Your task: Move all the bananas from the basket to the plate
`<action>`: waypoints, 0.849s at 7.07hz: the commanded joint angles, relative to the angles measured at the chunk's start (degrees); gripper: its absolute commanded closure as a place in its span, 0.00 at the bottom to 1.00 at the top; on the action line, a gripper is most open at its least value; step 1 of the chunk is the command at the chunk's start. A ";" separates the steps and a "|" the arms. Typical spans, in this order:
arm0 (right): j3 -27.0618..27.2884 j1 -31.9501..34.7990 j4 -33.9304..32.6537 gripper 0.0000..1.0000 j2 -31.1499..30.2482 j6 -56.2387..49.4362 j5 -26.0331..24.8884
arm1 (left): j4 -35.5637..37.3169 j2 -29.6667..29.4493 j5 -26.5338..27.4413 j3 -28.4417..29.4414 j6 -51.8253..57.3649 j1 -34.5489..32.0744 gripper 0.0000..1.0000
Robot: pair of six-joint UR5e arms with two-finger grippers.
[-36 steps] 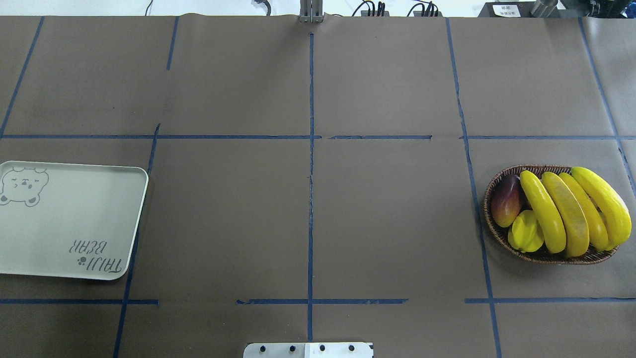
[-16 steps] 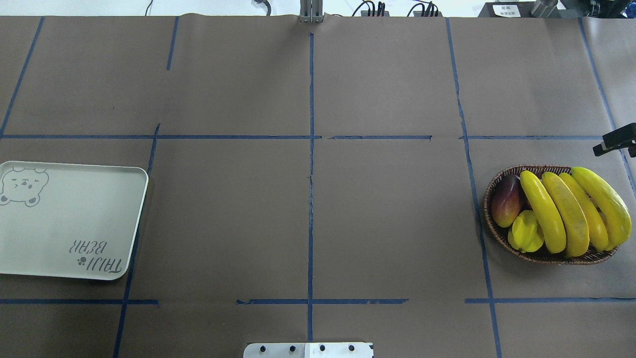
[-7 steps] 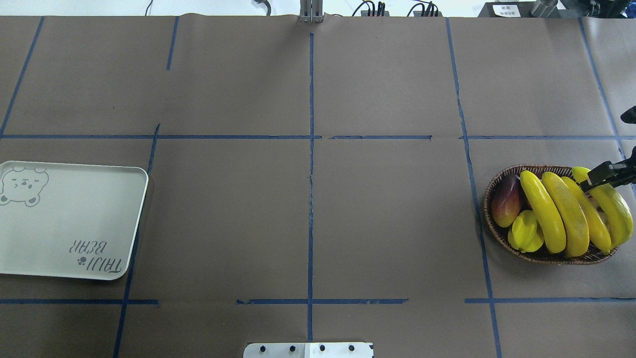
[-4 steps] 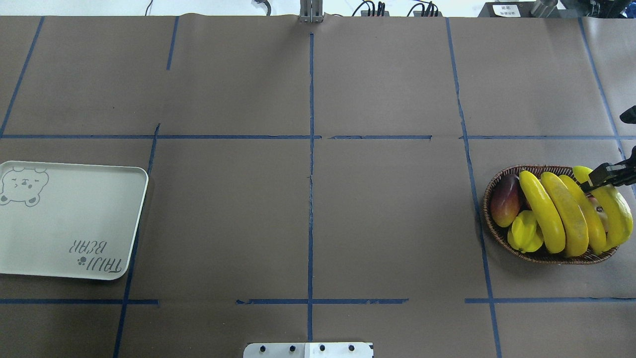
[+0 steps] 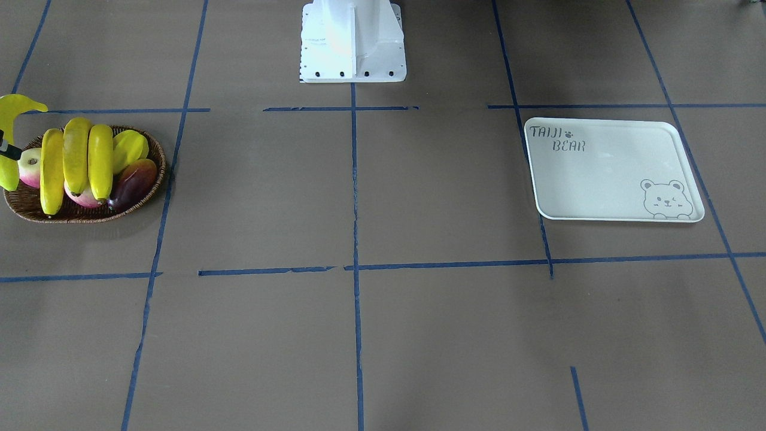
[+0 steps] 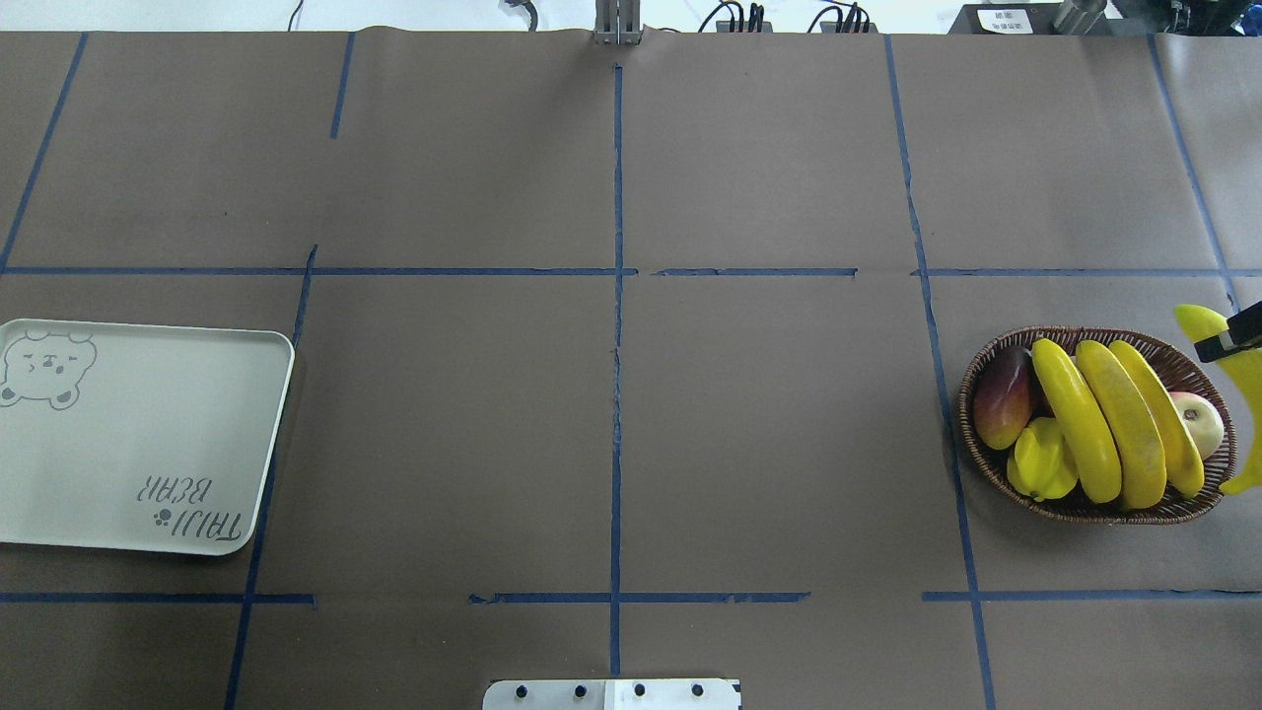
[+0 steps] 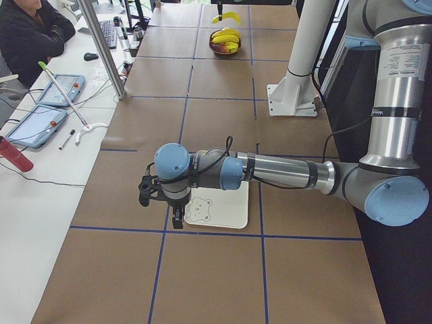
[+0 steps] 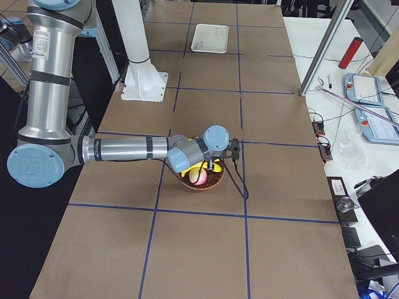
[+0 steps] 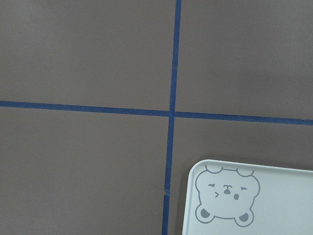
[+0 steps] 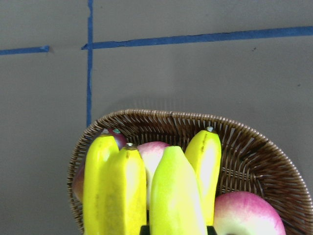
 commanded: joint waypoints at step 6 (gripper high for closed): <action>7.67 -23.35 0.70 1.00 38.44 58.32 -36.09 | -22.23 -9.32 -1.52 -3.52 -45.78 18.41 0.00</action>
